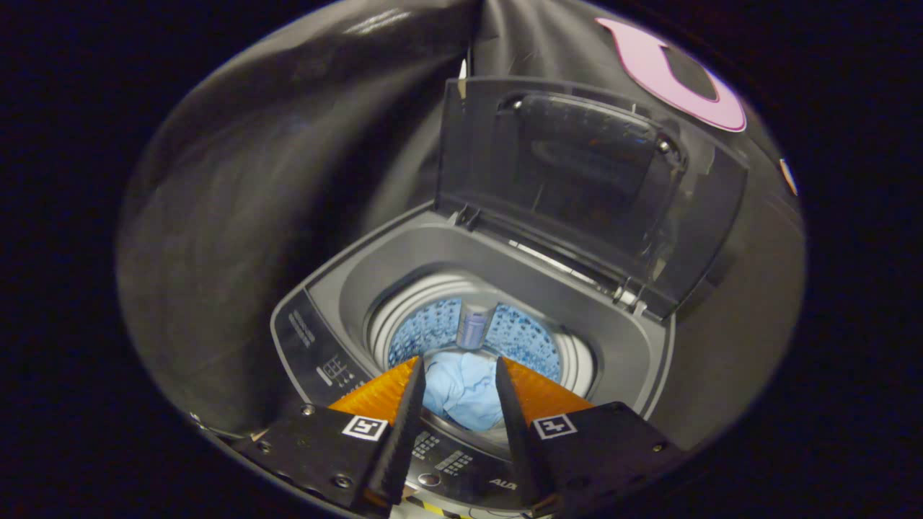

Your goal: Put the clothes into the washing machine and then close the washing machine lid.

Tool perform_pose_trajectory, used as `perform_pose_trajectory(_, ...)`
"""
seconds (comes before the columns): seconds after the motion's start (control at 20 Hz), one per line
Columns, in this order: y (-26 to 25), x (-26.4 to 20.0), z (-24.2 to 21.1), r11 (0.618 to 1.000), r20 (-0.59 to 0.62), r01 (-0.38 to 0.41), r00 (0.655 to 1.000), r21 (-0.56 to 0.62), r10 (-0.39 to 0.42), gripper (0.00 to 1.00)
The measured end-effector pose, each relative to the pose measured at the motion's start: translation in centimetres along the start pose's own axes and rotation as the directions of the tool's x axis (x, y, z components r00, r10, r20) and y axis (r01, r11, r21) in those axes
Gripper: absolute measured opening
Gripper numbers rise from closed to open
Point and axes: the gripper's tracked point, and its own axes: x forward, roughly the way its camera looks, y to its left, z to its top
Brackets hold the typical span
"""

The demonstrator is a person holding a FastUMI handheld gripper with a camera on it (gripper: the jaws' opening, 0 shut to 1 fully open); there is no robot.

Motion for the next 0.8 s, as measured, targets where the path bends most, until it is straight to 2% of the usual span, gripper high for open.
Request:
perform_pose_trajectory(0.15, -1.5, -1.9, 5.9, 0.997, 0.132, 0.029, 0.99, 0.068, -0.038, 0.59)
perform_pose_trajectory(0.3, -3.8, -4.7, 13.5, 0.992, 0.279, 0.071, 0.955, 0.109, -0.099, 0.63)
perform_pose_trajectory(0.45, -6.7, -7.7, 21.4, 0.98, 0.418, 0.135, 0.89, 0.145, -0.184, 0.64)
perform_pose_trajectory(0.65, -11.1, -11.1, 29.8, 0.947, 0.528, 0.251, 0.787, 0.198, -0.319, 0.8)
perform_pose_trajectory(0.75, -13.2, -11.2, 31.9, 0.92, 0.559, 0.315, 0.731, 0.233, -0.391, 0.88)
perform_pose_trajectory(0.8, -14.4, -10.5, 32.6, 0.908, 0.551, 0.342, 0.722, 0.243, -0.419, 0.92)
